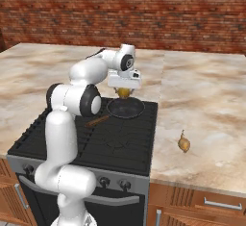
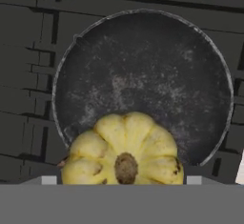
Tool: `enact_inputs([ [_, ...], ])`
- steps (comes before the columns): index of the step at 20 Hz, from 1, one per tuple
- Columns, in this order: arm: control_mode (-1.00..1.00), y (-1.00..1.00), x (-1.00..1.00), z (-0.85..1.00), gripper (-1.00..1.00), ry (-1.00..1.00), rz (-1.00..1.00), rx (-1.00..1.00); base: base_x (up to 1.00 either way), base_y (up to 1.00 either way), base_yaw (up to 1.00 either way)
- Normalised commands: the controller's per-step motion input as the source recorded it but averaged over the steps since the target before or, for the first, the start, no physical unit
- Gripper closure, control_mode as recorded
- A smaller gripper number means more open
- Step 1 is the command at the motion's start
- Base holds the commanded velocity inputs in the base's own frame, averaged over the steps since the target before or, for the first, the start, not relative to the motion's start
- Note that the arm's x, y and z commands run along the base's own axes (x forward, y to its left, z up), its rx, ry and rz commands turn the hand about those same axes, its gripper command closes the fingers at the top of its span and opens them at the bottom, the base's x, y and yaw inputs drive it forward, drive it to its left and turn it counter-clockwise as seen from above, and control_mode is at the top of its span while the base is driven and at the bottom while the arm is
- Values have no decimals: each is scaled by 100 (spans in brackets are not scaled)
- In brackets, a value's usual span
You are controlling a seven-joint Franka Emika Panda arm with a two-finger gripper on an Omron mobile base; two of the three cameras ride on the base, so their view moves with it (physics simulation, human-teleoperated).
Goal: Put the onion and squash in the pan. Then turn on the rear right burner and set the heat to medium.
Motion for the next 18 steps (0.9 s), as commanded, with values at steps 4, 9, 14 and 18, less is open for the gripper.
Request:
enact_inputs([
  [4, -100, 0, -3, -44, 100, 1, 0, 1, 0, 0, 0],
  [9, -100, 0, 4, -33, 100, 0, 0, 0, 0, 0, 0],
  [14, -100, 0, 8, -49, 100, 0, 0, -1, 0, 0, 0],
  [18, -100, 0, 3, -37, 100, 0, 0, -1, 0, 0, 0],
])
